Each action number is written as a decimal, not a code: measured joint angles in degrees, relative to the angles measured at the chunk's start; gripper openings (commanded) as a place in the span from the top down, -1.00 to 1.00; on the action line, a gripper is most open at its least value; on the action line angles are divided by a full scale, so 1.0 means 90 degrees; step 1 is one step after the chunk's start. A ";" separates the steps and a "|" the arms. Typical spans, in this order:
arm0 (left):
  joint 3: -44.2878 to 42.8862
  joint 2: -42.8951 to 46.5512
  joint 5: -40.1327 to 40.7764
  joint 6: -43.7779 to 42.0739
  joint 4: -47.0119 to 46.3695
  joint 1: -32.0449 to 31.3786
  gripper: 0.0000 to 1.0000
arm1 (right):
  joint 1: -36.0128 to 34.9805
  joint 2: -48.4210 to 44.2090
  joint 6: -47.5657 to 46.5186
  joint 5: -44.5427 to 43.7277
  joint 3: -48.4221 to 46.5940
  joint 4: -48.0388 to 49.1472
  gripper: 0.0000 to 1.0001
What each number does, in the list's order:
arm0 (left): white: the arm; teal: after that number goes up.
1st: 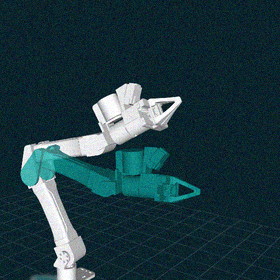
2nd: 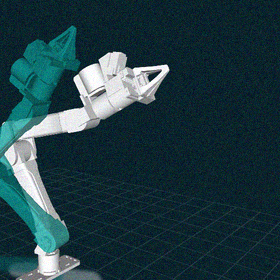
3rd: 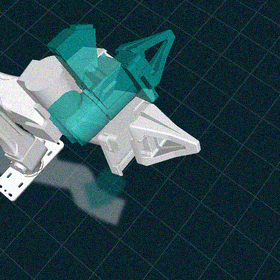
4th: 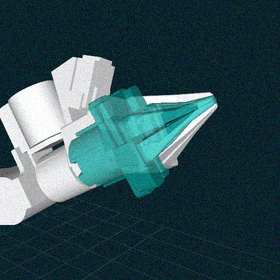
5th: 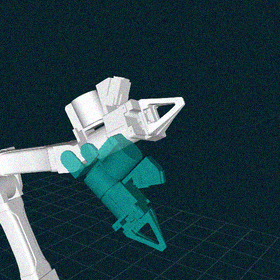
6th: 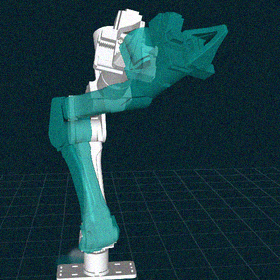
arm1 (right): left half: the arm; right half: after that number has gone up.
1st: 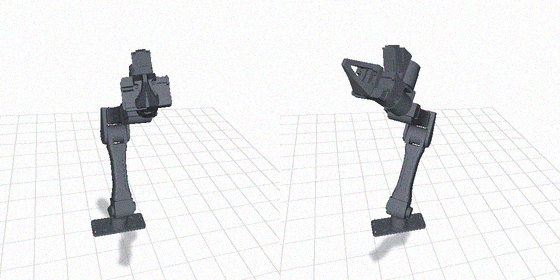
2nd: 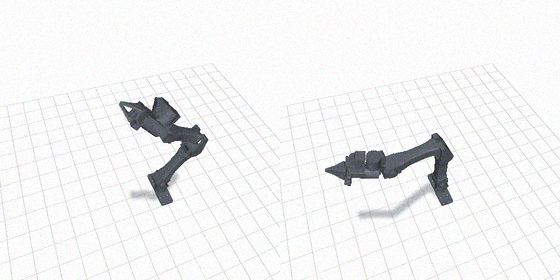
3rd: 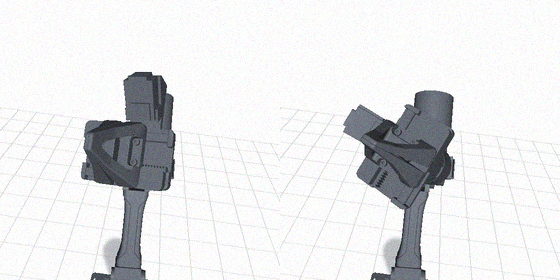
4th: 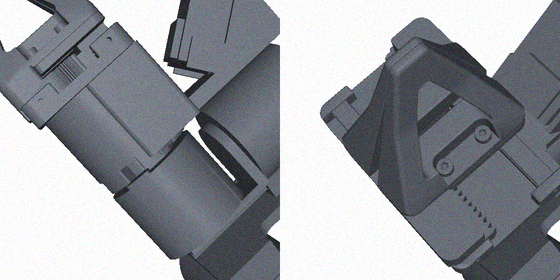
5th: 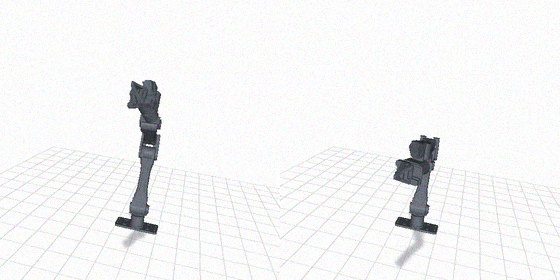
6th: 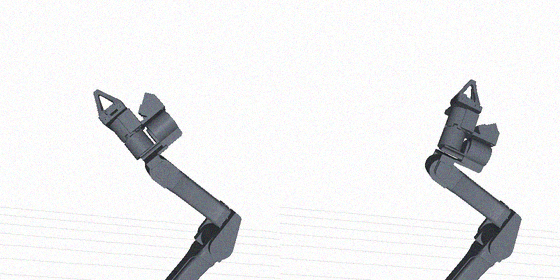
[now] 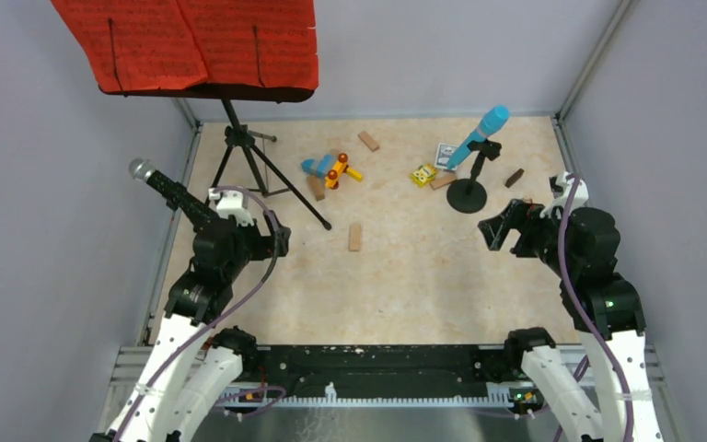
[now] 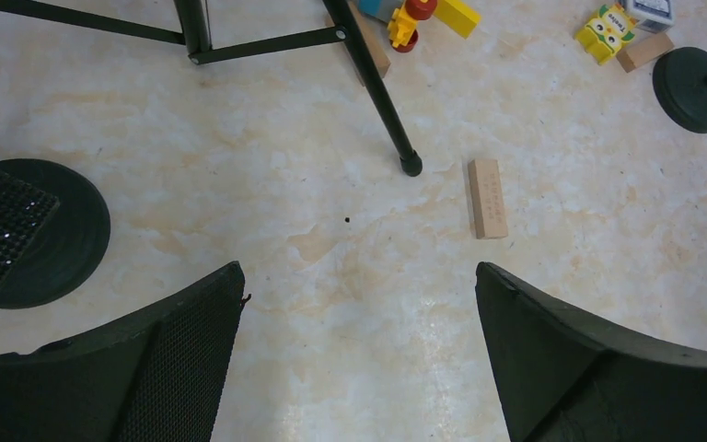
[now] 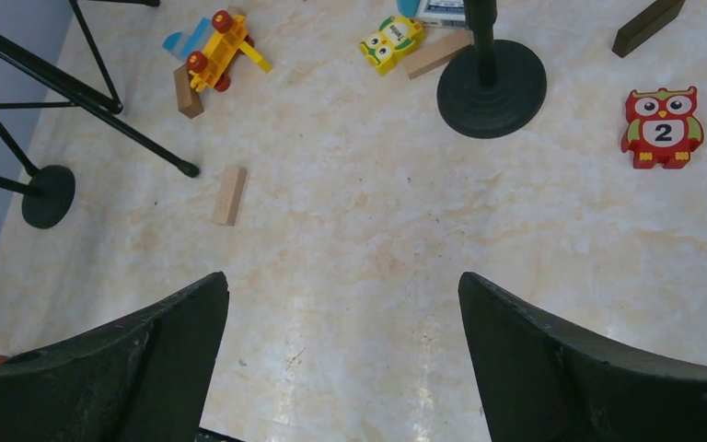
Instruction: Pack up the instrument practice props
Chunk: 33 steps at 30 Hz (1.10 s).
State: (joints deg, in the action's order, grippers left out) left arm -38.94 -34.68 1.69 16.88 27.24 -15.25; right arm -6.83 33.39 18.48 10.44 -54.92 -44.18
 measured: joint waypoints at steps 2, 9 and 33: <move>-0.0051 -0.0015 0.0063 0.0000 0.0068 0.0000 -0.97 | 0.0000 0.0002 0.0005 0.0029 0.0000 -0.0002 -0.90; -0.0714 0.0049 0.0192 -0.0087 0.0500 0.0000 -0.97 | 0.0000 0.0019 0.0219 0.0542 0.0019 0.0250 -0.83; -0.0600 0.2089 0.2154 0.0308 0.0886 -0.0002 -0.97 | -0.4942 0.4631 -0.0352 -0.1413 0.0770 0.6088 -0.80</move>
State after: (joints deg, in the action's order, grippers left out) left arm -44.34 -15.88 21.08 19.66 35.22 -15.27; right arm -51.31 75.07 15.31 -2.28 -47.99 10.61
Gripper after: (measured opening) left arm 0.987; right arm 0.906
